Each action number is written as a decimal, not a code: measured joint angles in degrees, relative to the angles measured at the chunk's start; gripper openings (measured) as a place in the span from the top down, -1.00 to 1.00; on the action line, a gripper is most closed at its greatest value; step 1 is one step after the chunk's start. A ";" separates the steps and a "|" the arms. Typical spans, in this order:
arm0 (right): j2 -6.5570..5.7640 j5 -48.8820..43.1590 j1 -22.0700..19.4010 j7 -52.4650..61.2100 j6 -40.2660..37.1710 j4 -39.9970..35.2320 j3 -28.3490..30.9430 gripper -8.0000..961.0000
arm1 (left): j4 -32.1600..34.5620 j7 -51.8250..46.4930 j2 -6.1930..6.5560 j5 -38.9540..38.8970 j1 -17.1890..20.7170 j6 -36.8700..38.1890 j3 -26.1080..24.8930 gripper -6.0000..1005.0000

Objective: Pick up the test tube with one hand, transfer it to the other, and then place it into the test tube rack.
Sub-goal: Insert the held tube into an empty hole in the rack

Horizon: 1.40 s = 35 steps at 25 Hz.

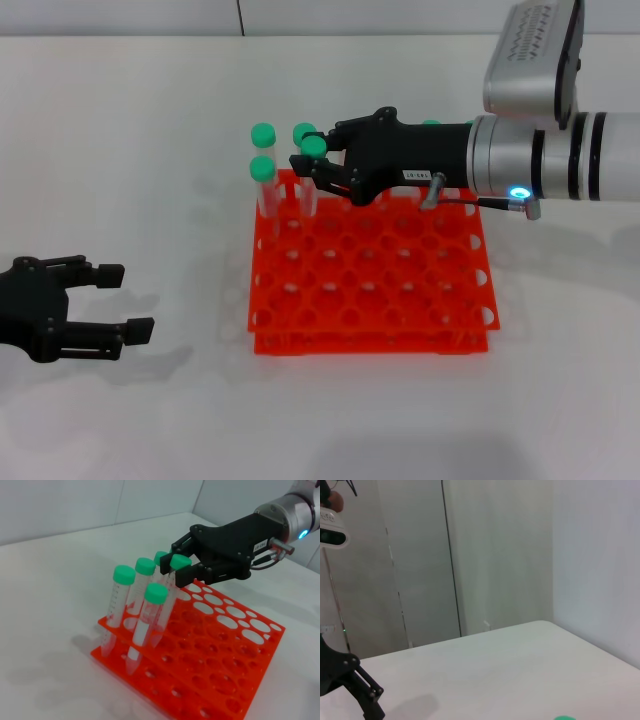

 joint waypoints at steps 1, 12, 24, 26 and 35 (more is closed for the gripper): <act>0.00 0.00 0.00 0.00 0.05 0.01 0.00 0.44 | 0.00 0.00 0.00 0.00 -0.03 0.00 0.00 -0.76; 0.00 0.00 -0.11 -0.61 0.12 0.16 0.00 0.44 | 0.00 0.00 0.00 0.00 -0.36 0.00 0.01 -0.76; 0.00 0.02 -0.01 -0.70 -0.01 0.11 0.00 0.44 | 0.00 -0.04 0.00 0.00 -0.42 0.00 0.01 -0.76; 0.00 0.04 0.00 -0.70 -0.04 0.12 0.00 0.44 | 0.00 -0.05 0.00 0.00 -0.46 0.00 0.01 -0.76; 0.00 0.09 -0.02 -0.79 -0.24 0.16 0.01 0.44 | 0.00 -0.09 0.00 0.00 -0.62 0.00 0.01 -0.76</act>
